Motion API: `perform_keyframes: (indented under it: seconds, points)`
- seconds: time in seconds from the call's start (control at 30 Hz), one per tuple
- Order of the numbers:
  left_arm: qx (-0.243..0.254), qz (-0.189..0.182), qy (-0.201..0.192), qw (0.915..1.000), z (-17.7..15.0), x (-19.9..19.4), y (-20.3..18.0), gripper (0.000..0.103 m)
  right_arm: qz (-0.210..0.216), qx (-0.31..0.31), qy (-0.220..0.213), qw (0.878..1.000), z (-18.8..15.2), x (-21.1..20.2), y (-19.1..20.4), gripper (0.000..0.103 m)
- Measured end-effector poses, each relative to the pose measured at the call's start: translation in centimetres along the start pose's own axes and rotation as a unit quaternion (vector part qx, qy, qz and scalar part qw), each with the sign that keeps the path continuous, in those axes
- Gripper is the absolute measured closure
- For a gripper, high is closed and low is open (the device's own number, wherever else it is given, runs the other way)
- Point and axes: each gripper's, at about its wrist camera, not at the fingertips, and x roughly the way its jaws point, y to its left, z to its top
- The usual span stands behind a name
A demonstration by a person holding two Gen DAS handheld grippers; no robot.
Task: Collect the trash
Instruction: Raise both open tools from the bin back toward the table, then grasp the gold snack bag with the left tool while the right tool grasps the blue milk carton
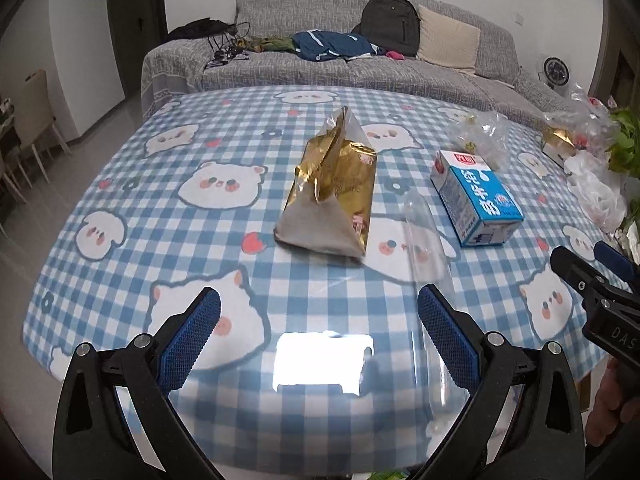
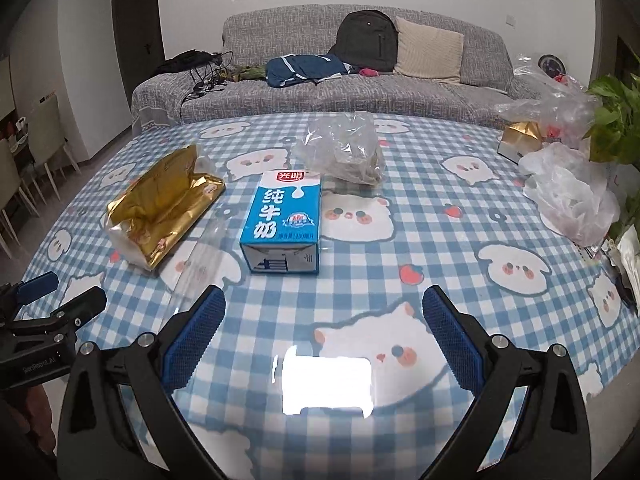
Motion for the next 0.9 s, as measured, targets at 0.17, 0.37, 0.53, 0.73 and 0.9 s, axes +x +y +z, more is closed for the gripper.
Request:
perform_keyframes:
  seconds: [0.17, 0.37, 0.53, 0.73, 0.9]
  points:
    - [0.009, 0.000, 0.008, 0.9999, 3.1, 3.2, -0.4, 0.006, 0.004, -0.009, 0.012, 1.000, 2.5, 3.8, 1.1, 0.008]
    - [0.012, 0.006, 0.015, 0.9998, 6.6, 6.3, -0.7, 0.006, -0.005, -0.013, 0.031, 0.999, 4.4, 7.7, 2.0, 0.011]
    - [0.018, 0.010, 0.036, 0.9991, 7.7, 9.1, -0.8, 0.012, -0.003, -0.011, 0.053, 0.999, 4.8, 10.3, 2.8, 0.018]
    - [0.012, 0.005, 0.060, 0.9981, 8.0, 11.7, -0.6, 0.035, -0.002, -0.004, 0.074, 0.997, 4.5, 12.3, 2.9, 0.039]
    - [0.012, 0.015, 0.063, 0.9978, 7.8, 12.3, -0.4, 0.063, -0.003, -0.006, 0.067, 0.998, 4.2, 12.5, 3.0, 0.042]
